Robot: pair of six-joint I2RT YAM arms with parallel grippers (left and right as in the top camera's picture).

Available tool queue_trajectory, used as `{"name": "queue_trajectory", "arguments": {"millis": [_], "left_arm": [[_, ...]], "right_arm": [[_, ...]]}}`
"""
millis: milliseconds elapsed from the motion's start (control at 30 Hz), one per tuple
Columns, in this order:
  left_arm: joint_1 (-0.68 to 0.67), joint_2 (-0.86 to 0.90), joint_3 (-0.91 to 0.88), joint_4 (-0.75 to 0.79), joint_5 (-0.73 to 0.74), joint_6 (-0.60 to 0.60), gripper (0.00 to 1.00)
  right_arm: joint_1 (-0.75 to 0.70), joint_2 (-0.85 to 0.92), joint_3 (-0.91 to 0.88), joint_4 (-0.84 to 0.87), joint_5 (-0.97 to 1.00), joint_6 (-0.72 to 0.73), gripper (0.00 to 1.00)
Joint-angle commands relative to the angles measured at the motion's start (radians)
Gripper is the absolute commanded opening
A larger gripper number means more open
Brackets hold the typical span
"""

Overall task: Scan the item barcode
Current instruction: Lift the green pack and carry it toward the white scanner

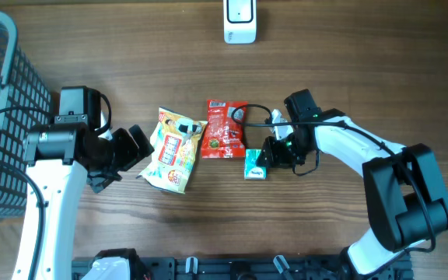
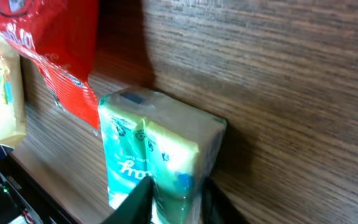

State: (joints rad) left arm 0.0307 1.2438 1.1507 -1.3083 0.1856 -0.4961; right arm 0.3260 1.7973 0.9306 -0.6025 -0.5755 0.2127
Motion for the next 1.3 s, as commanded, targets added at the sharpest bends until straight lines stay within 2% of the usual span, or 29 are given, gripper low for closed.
{"name": "queue_trajectory", "arguments": {"millis": [0,100,267,567,667,767,867,900,1133,1233,1267], "left_arm": [[-0.003,0.000,-0.003,0.000,0.011,-0.010,1.00],[-0.003,0.000,-0.003,0.000,0.011,-0.010,1.00],[-0.003,0.000,-0.003,0.000,0.011,-0.010,1.00],[-0.003,0.000,-0.003,0.000,0.011,-0.010,1.00],[-0.003,0.000,-0.003,0.000,0.011,-0.010,1.00],[-0.003,0.000,-0.003,0.000,0.011,-0.010,1.00],[-0.003,0.000,-0.003,0.000,0.011,-0.010,1.00],[-0.003,0.000,-0.003,0.000,0.011,-0.010,1.00],[-0.003,0.000,-0.003,0.000,0.011,-0.010,1.00],[-0.003,0.000,-0.003,0.000,0.011,-0.010,1.00],[-0.003,0.000,-0.003,0.000,0.012,-0.010,1.00]], "right_arm": [[0.001,0.000,-0.010,0.008,0.009,0.000,0.15],[0.001,0.000,-0.010,0.006,0.003,0.001,0.04],[-0.019,0.000,0.019,-0.042,-0.046,-0.006,0.04],[-0.229,0.000,0.064,-0.095,-0.489,-0.238,0.04],[-0.259,0.000,0.064,-0.097,-0.621,-0.294,0.04],[-0.262,0.000,0.064,-0.063,-0.800,-0.345,0.04],[-0.262,0.000,0.064,0.040,-0.991,-0.332,0.04],[-0.262,0.000,0.064,0.095,-1.049,-0.303,0.04],[-0.256,0.000,0.064,0.493,-1.049,0.076,0.04],[-0.256,0.000,0.064,0.679,-1.049,0.264,0.04],[-0.256,0.000,0.064,0.809,-1.049,0.380,0.04]]}}
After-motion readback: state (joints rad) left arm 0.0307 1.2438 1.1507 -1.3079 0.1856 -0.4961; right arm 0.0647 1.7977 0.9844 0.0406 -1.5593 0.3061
